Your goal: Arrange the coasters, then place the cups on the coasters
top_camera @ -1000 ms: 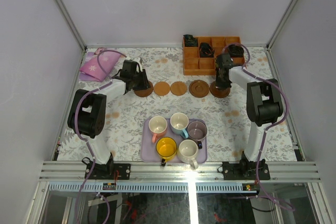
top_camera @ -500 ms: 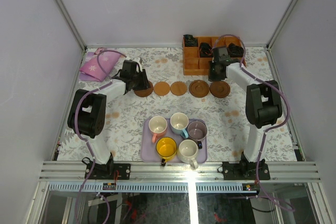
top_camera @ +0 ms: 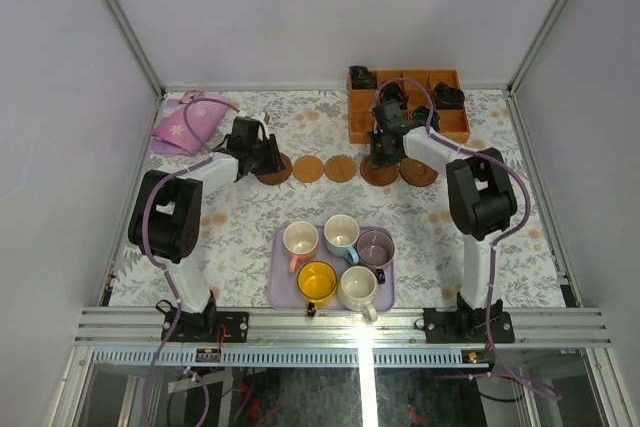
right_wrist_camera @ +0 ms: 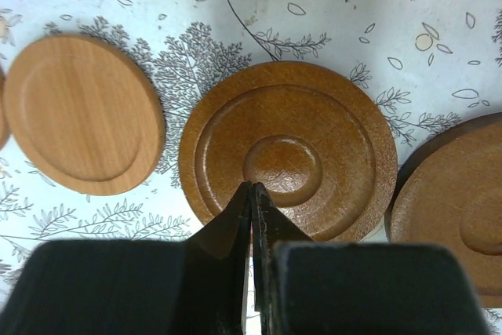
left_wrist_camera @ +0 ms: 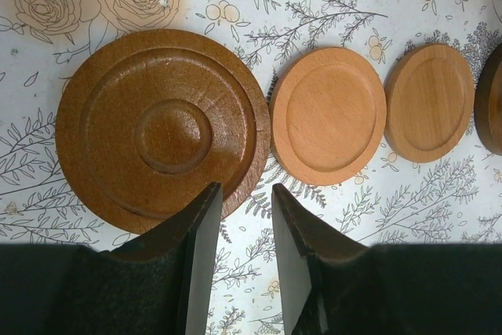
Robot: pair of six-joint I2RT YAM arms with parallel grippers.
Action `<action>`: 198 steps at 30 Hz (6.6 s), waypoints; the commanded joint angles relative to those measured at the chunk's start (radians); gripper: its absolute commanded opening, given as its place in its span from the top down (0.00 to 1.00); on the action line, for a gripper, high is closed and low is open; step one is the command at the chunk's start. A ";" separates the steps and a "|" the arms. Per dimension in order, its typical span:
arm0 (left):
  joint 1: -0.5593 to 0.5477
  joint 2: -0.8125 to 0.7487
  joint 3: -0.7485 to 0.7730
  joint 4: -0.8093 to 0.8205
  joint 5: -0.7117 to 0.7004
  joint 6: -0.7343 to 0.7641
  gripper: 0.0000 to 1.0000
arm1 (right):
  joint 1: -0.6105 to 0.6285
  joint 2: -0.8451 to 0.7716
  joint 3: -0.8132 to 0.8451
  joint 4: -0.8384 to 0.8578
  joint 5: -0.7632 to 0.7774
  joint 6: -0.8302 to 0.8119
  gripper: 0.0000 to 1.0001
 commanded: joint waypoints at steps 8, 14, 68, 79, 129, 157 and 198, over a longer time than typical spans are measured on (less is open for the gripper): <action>0.009 -0.027 -0.003 0.050 0.022 -0.020 0.68 | -0.005 0.047 0.035 -0.006 0.014 -0.003 1.00; 0.009 -0.024 -0.002 0.052 0.022 -0.026 0.68 | 0.003 0.040 0.019 -0.003 0.000 -0.003 1.00; 0.011 -0.023 0.034 0.029 0.006 -0.019 0.67 | 0.020 -0.140 0.072 -0.047 0.057 -0.008 0.99; 0.015 -0.010 0.047 0.016 -0.018 -0.024 0.67 | 0.020 -0.325 -0.052 0.066 0.260 -0.030 1.00; 0.094 -0.088 0.095 0.012 -0.064 0.012 0.62 | -0.130 -0.643 -0.305 0.129 0.450 0.002 0.00; -0.019 -0.288 -0.069 0.061 -0.002 0.013 0.40 | 0.144 -1.198 -0.720 -0.370 -0.265 0.185 0.17; -0.027 -0.433 -0.177 -0.010 -0.028 0.048 0.30 | 0.407 -0.940 -0.777 -0.245 -0.135 0.244 0.26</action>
